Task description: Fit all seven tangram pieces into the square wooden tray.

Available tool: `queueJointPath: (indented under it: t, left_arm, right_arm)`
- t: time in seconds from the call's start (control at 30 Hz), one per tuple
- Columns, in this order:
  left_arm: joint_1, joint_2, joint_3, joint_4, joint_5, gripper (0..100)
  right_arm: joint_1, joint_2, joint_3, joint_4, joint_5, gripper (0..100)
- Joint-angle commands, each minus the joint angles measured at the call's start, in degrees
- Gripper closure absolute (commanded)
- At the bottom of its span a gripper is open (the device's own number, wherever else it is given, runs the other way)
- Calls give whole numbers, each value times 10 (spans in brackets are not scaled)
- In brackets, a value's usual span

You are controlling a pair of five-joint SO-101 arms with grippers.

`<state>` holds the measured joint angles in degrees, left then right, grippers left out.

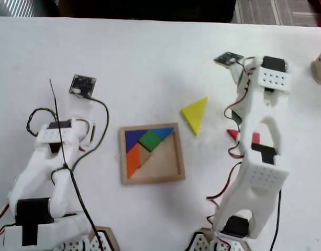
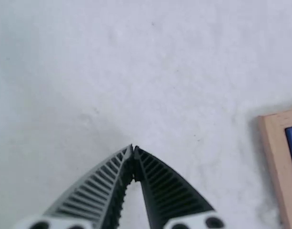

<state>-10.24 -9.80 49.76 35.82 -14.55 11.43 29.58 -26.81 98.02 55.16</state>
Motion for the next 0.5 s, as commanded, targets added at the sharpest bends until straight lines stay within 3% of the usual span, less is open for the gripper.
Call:
queueJointPath:
  t: [0.0, 0.23, 0.47]
  left_arm:
    - [-7, -4, -12, -13, 2, 973]
    - [-4, -4, -12, -13, 2, 973]
    - [-3, -5, -11, -13, 2, 973]
  right_arm:
    - [29, -80, 78, 4, 23, 858]
    - [79, -186, 263, -80, -13, 856]
    - [95, -363, 493, -203, 88, 854]
